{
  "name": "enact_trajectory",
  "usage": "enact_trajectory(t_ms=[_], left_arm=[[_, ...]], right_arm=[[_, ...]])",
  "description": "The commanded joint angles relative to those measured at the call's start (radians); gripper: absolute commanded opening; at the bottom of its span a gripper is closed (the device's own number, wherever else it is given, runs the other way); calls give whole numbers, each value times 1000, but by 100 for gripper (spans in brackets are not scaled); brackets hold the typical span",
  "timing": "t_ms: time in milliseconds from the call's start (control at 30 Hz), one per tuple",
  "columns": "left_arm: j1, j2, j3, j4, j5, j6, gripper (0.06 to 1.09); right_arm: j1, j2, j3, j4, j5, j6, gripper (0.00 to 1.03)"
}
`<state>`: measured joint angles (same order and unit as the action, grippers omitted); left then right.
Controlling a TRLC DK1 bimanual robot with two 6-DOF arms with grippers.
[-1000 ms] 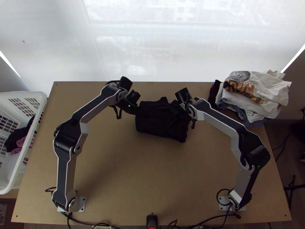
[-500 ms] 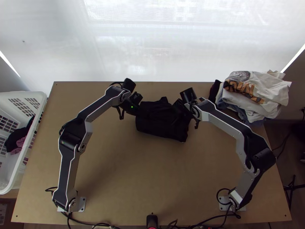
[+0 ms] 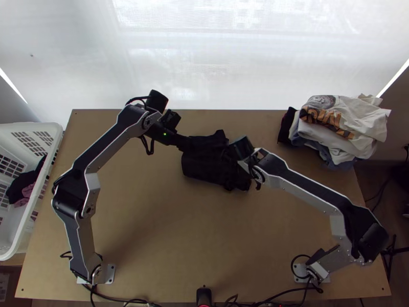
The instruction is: Fold the t-shirt
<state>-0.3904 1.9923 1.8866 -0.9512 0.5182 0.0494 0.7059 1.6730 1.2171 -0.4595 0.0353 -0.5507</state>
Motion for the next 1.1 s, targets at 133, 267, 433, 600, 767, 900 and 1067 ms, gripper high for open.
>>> enact_trajectory(t_ms=[133,267,433,600,767,900,1067], left_arm=[[82,-254,-238,38,0,13,104],[114,-317,-345,68,0,27,104],[131,-365,-435,97,2,32,104],[136,-382,-480,111,3,41,104],[136,-385,-485,112,6,50,104],[139,-385,-485,112,6,56,104],[139,-389,-485,112,8,56,104]], right_arm=[[156,60,-140,190,103,-72,98],[149,117,-114,222,112,-100,98],[118,168,-79,239,115,-133,98],[93,211,-51,243,121,-147,98],[63,266,-14,248,129,-158,98],[38,321,32,255,137,-167,98],[20,373,87,255,138,-169,64]])
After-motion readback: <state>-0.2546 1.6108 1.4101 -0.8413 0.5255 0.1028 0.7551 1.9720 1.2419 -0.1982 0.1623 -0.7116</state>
